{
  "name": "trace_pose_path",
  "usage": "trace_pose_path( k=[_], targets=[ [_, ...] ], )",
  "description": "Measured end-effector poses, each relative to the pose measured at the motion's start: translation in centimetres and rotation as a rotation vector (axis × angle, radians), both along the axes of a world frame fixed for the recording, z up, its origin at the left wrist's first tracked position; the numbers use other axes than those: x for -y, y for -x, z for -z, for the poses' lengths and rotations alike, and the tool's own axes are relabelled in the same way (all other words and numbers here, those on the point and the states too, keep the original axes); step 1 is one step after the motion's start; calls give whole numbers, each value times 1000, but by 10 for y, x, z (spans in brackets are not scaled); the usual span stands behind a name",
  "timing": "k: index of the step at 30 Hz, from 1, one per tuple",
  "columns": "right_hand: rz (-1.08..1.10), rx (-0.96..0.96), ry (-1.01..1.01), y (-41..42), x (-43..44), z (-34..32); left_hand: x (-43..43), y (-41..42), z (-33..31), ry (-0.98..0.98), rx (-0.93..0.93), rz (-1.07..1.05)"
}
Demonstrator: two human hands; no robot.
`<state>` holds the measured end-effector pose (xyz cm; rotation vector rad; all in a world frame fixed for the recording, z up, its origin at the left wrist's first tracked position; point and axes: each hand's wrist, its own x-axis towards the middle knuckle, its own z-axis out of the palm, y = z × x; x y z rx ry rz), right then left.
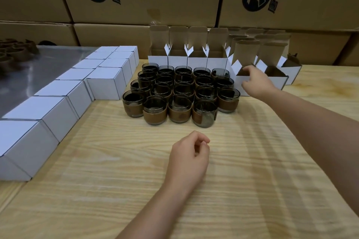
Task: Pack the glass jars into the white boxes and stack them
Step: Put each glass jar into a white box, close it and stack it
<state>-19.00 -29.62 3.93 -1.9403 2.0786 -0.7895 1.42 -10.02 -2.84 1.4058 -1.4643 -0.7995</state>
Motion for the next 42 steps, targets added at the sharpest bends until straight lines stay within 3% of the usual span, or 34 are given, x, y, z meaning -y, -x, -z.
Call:
trace_pose_path(
  k=[3,9,13,27,37,42],
  targets=[
    [-29,-25,-124,1,9,4,-1,0,0,7,4,5],
    [-75,-219,-73,4,10,-3,0,0,0,12,10,9],
    [-80,-248,-60,10,-5,0,0,1,-1,19,13,11],
    [27,-294,95,4,-140,20,-2,1,-4,-6,29,9],
    [-107,-387,115,-106,-224,11,-9,1,-11,104,-165,91],
    [-174,-235,259,-115,-227,16,-7,-1,-11,151,-271,41]
  ],
)
